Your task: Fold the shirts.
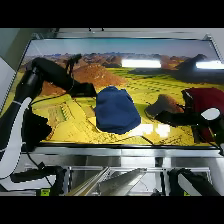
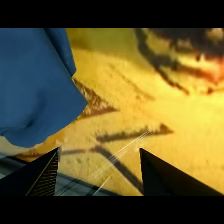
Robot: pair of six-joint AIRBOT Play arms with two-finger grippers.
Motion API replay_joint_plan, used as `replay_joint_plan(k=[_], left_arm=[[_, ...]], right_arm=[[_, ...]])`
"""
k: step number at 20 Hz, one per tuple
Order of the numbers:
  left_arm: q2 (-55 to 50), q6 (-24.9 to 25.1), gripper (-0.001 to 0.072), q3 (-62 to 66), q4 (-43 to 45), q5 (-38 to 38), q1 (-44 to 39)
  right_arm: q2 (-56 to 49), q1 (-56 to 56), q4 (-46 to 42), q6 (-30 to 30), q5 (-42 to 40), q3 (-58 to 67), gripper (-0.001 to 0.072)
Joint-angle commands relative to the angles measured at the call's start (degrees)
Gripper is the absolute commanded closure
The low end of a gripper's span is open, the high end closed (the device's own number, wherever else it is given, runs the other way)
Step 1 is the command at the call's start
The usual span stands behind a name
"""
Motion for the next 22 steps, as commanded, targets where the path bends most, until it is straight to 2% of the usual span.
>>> replay_joint_plan(k=[1,3,5,7,11,14,16,17,18,19,20,22], left_arm=[[5.99,0.74,0.0006,-18.86,0.15,-5.05,-0.85],[7.72,1.07,0.0006,-28.17,-0.31,-13.05,-4.52],[7.54,1.05,0.0007,-32.92,-0.98,-21.09,-8.68],[6.03,1.42,0.0007,-34.16,-3.28,-26.71,-11.76],[-1.27,1.55,0.0007,-29.18,-3.32,-28.15,-13.68],[-5.62,1.6,0.0026,-22.93,-3.17,-25.4,-13.66],[-6.54,1.6,0.0416,-21.05,-3.19,-24.79,-13.66],[-6.51,1.57,0.0491,-20.94,-3.26,-24.92,-13.66],[-6.49,1.6,0.0492,-20.94,-3.23,-24.39,-13.66],[-6.49,1.6,0.0559,-20.96,-3.21,-23.47,-13.64],[-6.1,1.64,0.0691,-20.96,-3.23,-22.62,-13.35],[-2.84,1.64,0.0691,-20.94,-3.3,-22.29,-13.2]], right_arm=[[-11.37,-0.52,11.28,-14.78,0.24,0.79,0.0152],[-16.22,-0.09,13.9,-19.71,0.28,2.32,0.0152],[-19.89,1.66,13.81,-20.33,0.24,4.92,0.0165],[-23.45,4.11,13.64,-20.33,0.15,8.41,0.0216],[-30.36,8.92,13.62,-20.24,0.33,15.67,0.021],[-33.2,11.65,13.6,-20.09,0.72,18.67,0.021],[-34.23,12.68,13.66,-20.06,0.83,18.84,0.0211],[-34.71,12.98,13.68,-20.06,1.27,18.82,0.0244],[-35.12,13.09,13.68,-20.09,2.29,18.82,0.0396],[-35.17,13.07,13.68,-20.17,3.23,18.84,0.0576],[-35.04,13.03,13.73,-20.35,4.35,19.06,0.0693],[-33.86,12.9,13.68,-20.52,8.57,20.22,0.0694]])
